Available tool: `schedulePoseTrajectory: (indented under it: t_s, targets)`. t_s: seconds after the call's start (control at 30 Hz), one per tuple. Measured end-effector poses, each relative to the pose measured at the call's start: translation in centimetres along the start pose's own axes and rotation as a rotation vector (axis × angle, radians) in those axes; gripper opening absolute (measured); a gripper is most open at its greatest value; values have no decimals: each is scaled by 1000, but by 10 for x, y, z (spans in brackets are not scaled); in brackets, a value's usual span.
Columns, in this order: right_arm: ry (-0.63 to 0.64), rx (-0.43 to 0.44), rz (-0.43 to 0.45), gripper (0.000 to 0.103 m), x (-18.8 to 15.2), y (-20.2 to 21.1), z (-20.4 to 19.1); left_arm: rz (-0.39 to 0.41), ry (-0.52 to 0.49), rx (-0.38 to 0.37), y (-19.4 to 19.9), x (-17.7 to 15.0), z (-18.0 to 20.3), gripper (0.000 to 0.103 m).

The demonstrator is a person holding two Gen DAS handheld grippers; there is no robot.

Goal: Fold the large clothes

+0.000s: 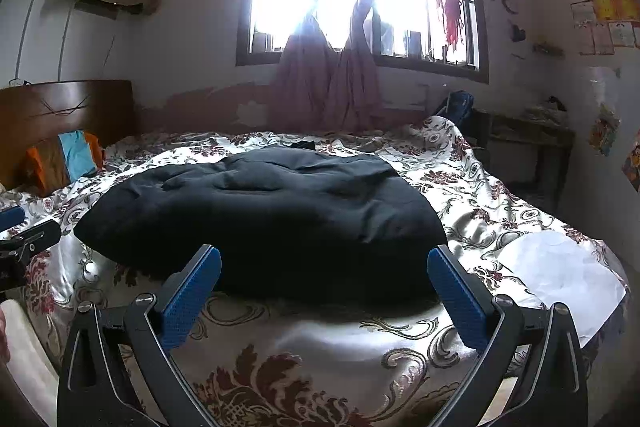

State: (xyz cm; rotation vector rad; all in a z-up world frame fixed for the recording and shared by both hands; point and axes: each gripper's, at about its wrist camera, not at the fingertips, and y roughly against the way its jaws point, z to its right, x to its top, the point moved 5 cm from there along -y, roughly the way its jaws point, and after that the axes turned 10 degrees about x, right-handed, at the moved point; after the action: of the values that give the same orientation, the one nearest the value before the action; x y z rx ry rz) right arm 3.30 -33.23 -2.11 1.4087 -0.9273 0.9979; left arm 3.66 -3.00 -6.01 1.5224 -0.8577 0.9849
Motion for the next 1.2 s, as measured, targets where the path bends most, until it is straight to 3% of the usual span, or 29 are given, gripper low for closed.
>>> schedulePoseTrajectory:
  t_s: [1.2]
  targets:
    - [-4, -4, 1, 101, -1, 2, 0, -2, 6, -1, 2, -1, -2, 103]
